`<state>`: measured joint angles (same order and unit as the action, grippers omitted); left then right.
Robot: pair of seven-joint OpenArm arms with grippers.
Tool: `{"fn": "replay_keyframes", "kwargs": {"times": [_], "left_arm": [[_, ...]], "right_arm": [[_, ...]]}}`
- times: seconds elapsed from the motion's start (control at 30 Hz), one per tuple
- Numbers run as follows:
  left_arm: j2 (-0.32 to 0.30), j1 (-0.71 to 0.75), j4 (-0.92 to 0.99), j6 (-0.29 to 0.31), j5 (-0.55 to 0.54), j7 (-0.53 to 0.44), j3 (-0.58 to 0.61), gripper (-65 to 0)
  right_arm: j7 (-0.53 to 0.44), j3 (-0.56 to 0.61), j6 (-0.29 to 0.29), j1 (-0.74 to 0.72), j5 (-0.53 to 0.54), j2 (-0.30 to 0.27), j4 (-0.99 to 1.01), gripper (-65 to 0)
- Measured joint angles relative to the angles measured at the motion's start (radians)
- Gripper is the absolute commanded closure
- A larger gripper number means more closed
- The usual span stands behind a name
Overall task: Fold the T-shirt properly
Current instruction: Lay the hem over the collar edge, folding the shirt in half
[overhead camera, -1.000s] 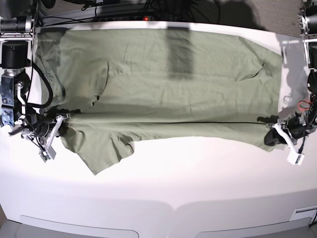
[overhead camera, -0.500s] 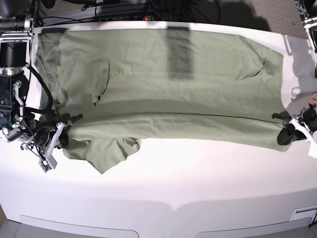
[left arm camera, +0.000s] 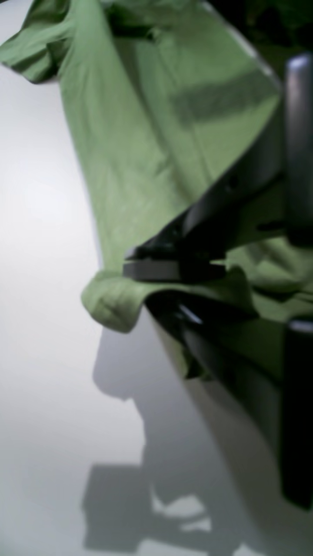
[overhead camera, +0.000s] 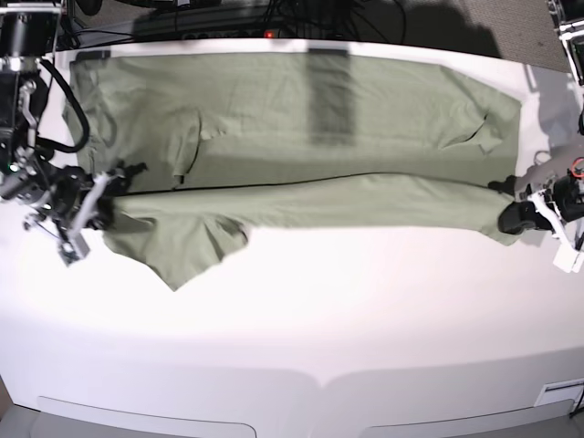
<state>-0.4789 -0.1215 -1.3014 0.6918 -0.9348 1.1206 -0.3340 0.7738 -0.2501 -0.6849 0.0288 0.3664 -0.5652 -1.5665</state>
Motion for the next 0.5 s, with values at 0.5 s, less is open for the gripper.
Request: {"fn": "replay_keyframes", "kwargs": {"times": [0.5], "left_arm": [[0.0, 0.067, -0.176, 0.0, -0.068, 0.189, 0.0, 0.0]], "right_arm": [[0.035, -0.094, 0.0, 0.105, 0.03, 0.002, -0.045, 0.0]]}}
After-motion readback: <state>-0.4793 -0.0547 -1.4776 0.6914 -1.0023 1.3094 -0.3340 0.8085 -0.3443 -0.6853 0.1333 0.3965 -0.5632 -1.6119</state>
